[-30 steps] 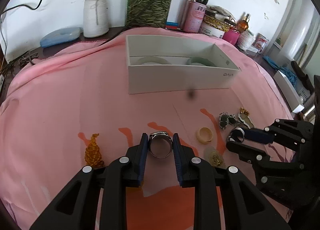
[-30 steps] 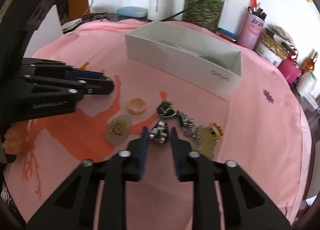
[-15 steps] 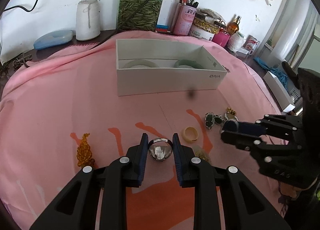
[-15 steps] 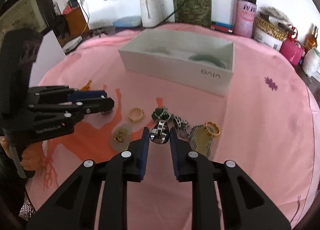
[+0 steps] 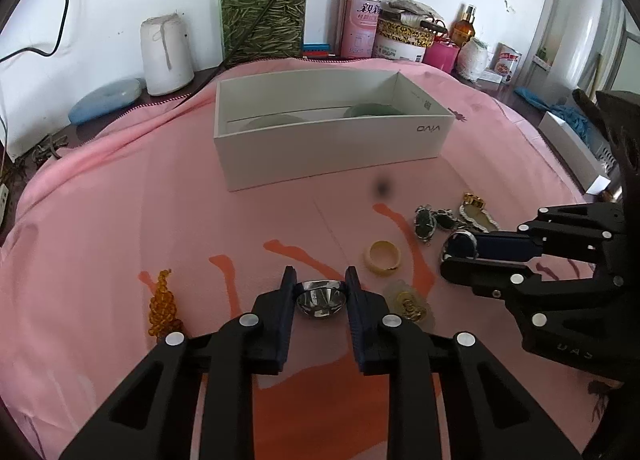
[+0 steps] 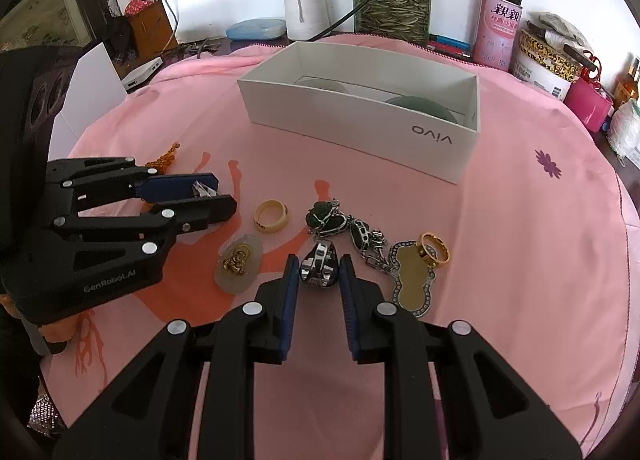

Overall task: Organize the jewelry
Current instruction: 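Carry both rings over the box and drop them inside the bangles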

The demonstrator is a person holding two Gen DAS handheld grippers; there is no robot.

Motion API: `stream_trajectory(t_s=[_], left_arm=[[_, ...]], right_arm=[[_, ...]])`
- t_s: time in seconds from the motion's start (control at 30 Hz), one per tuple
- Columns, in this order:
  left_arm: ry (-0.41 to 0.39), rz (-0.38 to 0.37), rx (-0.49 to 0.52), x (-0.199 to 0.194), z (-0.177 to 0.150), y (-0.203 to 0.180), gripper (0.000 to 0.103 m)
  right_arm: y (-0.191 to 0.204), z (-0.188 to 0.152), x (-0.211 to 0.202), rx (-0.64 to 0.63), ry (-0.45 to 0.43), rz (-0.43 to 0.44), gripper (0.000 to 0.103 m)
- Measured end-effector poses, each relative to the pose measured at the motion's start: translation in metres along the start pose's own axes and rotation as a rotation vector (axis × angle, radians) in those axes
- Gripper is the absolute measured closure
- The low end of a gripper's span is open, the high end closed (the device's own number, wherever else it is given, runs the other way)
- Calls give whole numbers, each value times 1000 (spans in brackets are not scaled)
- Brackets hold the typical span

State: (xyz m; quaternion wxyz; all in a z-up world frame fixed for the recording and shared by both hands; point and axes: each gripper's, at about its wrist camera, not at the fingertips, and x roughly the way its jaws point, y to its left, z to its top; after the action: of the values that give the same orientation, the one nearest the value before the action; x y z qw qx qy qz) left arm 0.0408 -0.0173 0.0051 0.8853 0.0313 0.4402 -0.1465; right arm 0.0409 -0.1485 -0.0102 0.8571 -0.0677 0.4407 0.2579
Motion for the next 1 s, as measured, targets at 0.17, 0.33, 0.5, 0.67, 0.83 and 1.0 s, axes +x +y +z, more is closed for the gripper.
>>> stream_trajectory(t_s=[0.17,0.33,0.5,0.67,0.83,1.0], left_arm=[[-34,-4,-13,-8,1,3,78],[-31,-2,-19,-8,3,4,78],[-70,9,-63,-16,15,9,78],[-138,12,-103,-32,56,10,78],[-164,27,-133,-22,98,11,78],[-118,53,-161,10,108,22,78]], right_arm=[[-11,3,-14,43,-45,34,83],[-24,6,-18,95,-60,55,83],[-36,12,-31,152,-110,100,83],[-59,39,-43,258,-147,119,83],[-69,88,-34,281,-148,53,83],[-72,107,3,268,-105,-39,83]])
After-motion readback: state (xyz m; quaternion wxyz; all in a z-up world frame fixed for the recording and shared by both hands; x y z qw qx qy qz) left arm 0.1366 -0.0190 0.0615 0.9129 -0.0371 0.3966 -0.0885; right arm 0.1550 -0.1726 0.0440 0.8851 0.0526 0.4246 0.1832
